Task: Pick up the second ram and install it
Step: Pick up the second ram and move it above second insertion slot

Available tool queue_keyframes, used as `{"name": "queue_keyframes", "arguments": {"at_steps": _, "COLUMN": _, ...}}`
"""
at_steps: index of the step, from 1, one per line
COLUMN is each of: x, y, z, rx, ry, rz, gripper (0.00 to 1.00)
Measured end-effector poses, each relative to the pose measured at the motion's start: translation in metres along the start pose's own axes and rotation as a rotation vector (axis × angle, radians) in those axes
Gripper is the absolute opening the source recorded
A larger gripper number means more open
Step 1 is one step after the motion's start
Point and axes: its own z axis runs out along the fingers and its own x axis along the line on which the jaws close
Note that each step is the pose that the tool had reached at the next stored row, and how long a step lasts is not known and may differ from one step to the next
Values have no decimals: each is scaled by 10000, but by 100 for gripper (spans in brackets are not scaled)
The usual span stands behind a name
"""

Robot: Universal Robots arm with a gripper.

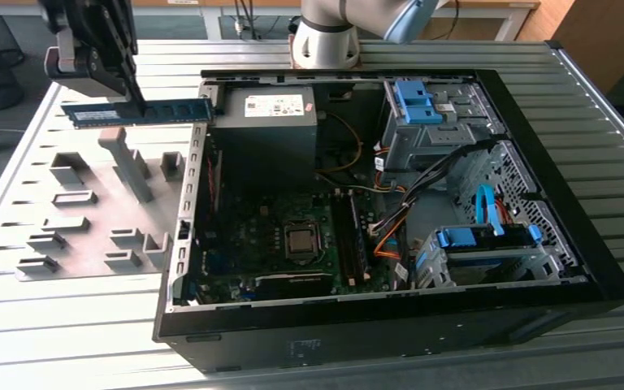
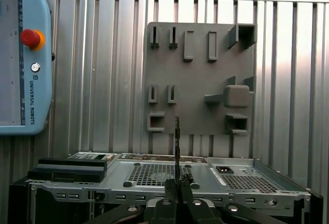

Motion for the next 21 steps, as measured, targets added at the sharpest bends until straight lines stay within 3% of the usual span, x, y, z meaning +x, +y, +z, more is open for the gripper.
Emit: {"name": "queue_keyframes", "arguments": {"at_steps": 21, "x": 8, "y": -346, "z": -1, "rx": 0, "ry": 0, "rz": 0, "gripper": 14}}
